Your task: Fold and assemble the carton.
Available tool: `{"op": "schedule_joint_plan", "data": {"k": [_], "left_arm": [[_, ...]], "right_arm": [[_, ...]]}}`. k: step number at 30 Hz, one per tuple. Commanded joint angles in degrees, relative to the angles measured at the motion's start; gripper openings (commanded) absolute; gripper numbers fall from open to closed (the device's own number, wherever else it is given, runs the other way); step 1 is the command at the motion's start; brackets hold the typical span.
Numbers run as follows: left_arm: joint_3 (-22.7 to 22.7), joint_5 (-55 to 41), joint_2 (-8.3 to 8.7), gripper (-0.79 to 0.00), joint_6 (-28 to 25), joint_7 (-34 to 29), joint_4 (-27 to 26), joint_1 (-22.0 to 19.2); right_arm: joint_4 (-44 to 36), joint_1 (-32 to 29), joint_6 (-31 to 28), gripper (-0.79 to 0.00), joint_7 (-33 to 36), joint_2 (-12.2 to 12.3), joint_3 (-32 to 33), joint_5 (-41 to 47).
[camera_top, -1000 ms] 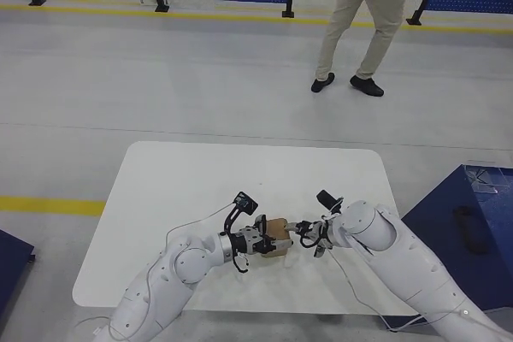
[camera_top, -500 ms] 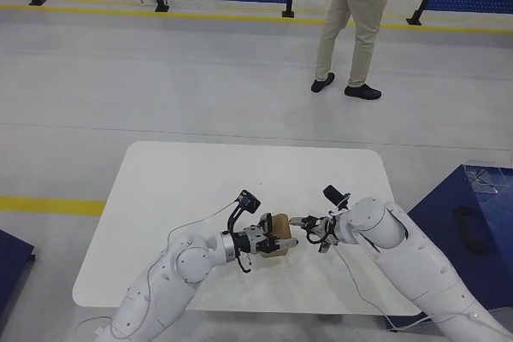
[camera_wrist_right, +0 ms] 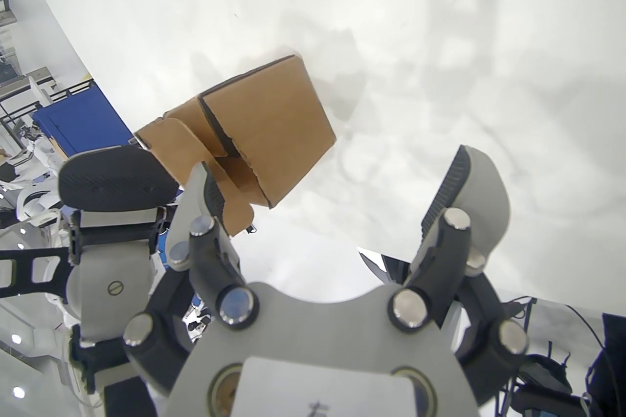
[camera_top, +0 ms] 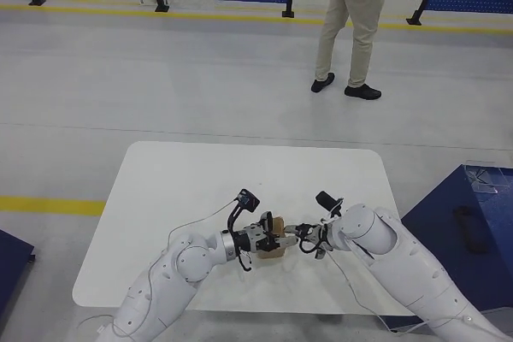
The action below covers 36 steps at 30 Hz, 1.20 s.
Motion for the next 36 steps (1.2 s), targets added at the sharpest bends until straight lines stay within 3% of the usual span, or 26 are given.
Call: {"op": "schedule_joint_plan", "data": {"k": [1, 28, 36], "left_arm": [[-0.04, -0.27, -0.06, 0.0, -0.07, -0.03, 0.17, 0.02], [-0.66, -2.21, -0.49, 0.0, -0.4, -3.04, 2.56, -0.57], [-0.88, -2.66, -0.59, 0.0, -0.61, -3.69, 2.91, -0.87]], "right_arm": [[0.1, 0.2, 0.11, 0.0, -0.15, -0.21, -0.41, -0.03], [4.8, 3.55, 0.05, 0.0, -2.1, -3.54, -5.29, 0.49], [5.24, 4.26, 0.34, 0.0, -1.98, -3.55, -2.87, 2.08]]}}
